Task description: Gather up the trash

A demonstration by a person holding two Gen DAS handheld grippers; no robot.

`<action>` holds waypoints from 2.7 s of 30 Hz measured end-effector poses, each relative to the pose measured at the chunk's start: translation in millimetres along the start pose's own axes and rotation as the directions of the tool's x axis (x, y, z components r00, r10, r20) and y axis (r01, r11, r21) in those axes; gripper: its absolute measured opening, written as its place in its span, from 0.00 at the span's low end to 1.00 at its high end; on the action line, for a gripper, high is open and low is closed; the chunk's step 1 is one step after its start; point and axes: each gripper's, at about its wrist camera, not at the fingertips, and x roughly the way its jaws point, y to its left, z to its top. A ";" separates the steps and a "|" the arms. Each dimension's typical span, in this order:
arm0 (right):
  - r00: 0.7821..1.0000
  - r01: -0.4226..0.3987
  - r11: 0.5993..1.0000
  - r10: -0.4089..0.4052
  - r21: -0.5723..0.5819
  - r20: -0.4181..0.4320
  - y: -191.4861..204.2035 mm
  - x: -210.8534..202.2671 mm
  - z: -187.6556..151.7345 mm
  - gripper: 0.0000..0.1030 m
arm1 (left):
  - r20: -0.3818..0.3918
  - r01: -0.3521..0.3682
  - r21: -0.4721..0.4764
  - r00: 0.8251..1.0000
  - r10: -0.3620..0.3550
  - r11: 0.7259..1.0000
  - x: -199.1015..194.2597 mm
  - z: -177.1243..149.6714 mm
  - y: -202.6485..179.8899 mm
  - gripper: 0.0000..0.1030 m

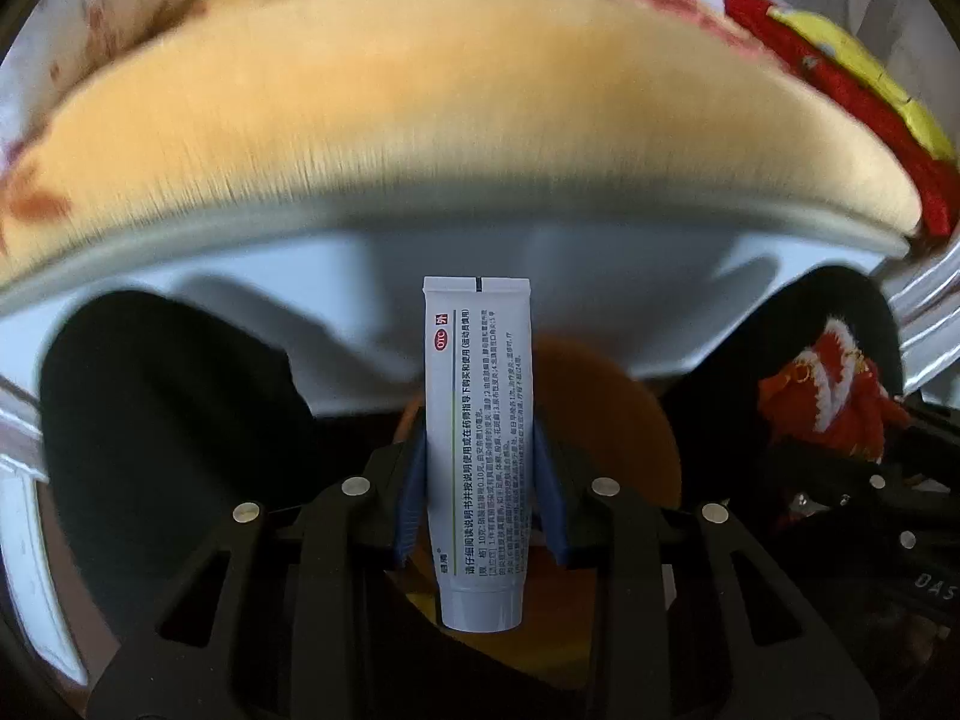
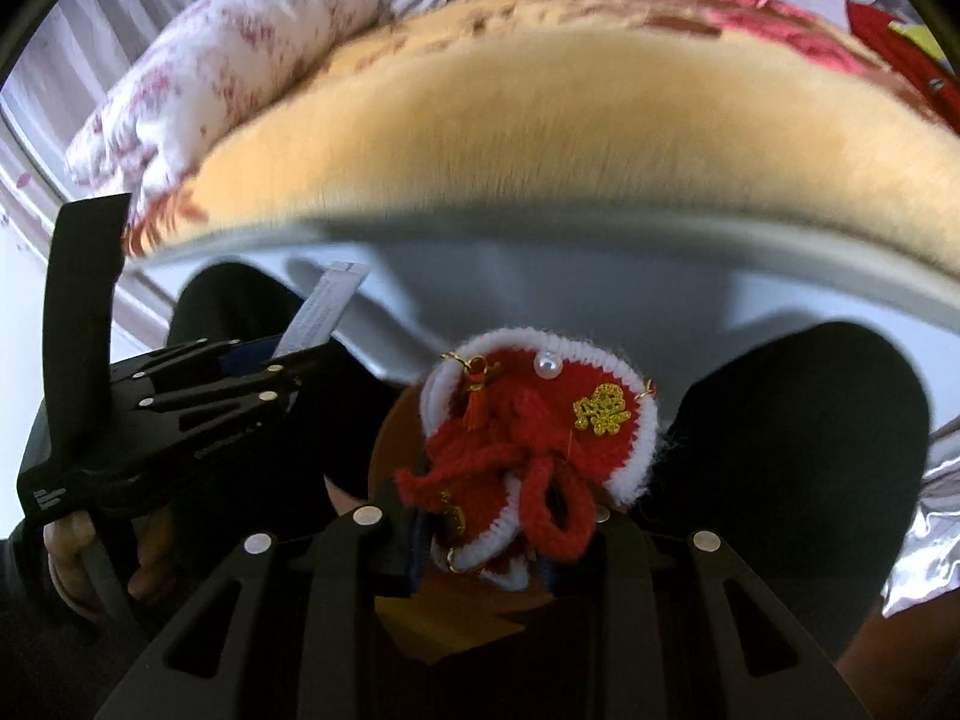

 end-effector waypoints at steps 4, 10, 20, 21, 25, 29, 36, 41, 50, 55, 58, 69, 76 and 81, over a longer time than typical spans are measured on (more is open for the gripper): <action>0.999 -0.004 1.000 0.004 0.007 -0.038 -0.4 12.5 1.2 0.27 | -0.054 0.000 -0.003 0.999 0.000 1.000 16.0 -1.1 2.1 0.30; 0.996 -0.001 1.000 0.001 0.007 -0.093 0.3 29.1 4.5 0.39 | -0.121 -0.012 0.009 0.993 0.013 1.000 34.7 -2.3 1.6 0.31; 0.998 0.038 0.996 -0.034 0.076 -0.060 -10.4 24.8 4.4 0.46 | -0.156 -0.027 -0.026 0.987 0.022 0.999 45.0 -4.0 10.9 0.65; 0.998 0.043 0.996 -0.040 0.083 -0.047 -10.1 21.5 3.3 0.47 | -0.154 -0.025 -0.032 0.988 0.019 0.999 44.5 -3.5 13.3 0.66; 0.995 0.095 0.991 -0.096 0.094 0.008 -13.9 8.6 2.2 0.60 | -0.123 -0.012 -0.056 0.992 0.005 0.998 37.0 -2.0 17.8 0.67; 0.971 0.201 0.975 -0.212 0.099 0.112 -8.6 -11.6 5.9 0.77 | -0.045 -0.019 -0.061 0.999 0.016 0.998 23.6 6.3 16.7 0.67; 0.893 0.297 0.944 -0.328 0.145 0.309 10.5 -56.0 28.3 0.95 | 0.178 -0.057 -0.063 0.982 0.067 0.996 -32.6 22.8 10.1 0.81; 0.883 0.313 0.937 -0.347 0.153 0.315 19.6 -60.6 27.9 0.95 | 0.251 -0.085 -0.056 0.963 0.096 0.995 -56.9 24.0 5.6 0.82; 0.878 0.321 0.924 -0.372 0.207 0.300 23.3 -52.2 13.6 0.95 | 0.275 -0.060 -0.074 0.958 0.079 0.995 -59.5 11.7 5.5 0.88; 0.876 0.319 0.919 -0.379 0.231 0.299 20.4 -53.6 11.9 0.95 | 0.278 -0.059 -0.071 0.958 0.077 0.996 -59.2 10.5 3.0 0.88; 0.869 0.323 0.915 -0.387 0.242 0.307 19.9 -55.9 10.4 0.95 | 0.269 -0.057 -0.074 0.960 0.075 0.996 -57.9 10.5 3.1 0.88; 0.869 0.322 0.908 -0.397 0.270 0.297 15.0 -57.2 8.4 0.95 | 0.261 -0.054 -0.078 0.963 0.073 0.996 -56.0 10.9 5.5 0.88; 0.866 0.326 0.903 -0.404 0.278 0.296 13.1 -58.2 7.1 0.95 | 0.264 -0.058 -0.078 0.961 0.077 0.995 -56.5 11.3 6.5 0.88; 0.867 0.326 0.904 -0.402 0.276 0.295 11.6 -58.4 7.1 0.95 | 0.267 -0.059 -0.080 0.961 0.079 0.995 -57.3 11.9 7.6 0.88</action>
